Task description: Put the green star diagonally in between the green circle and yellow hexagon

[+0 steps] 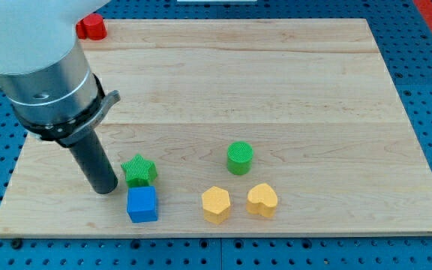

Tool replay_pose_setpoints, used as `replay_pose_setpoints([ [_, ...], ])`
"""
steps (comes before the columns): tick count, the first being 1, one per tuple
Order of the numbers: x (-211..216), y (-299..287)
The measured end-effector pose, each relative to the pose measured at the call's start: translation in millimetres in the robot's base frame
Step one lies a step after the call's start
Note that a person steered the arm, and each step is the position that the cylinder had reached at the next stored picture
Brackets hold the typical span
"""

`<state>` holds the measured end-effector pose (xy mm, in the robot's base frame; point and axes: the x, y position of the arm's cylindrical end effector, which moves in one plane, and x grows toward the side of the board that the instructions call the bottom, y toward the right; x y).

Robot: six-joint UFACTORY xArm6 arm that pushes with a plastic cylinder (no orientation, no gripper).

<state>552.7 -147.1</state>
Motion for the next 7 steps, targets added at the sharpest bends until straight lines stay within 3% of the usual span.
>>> replay_pose_setpoints([
  [2,-57.4,87.5],
  [5,-24.8,112.3],
  [7,-24.8,138.0],
])
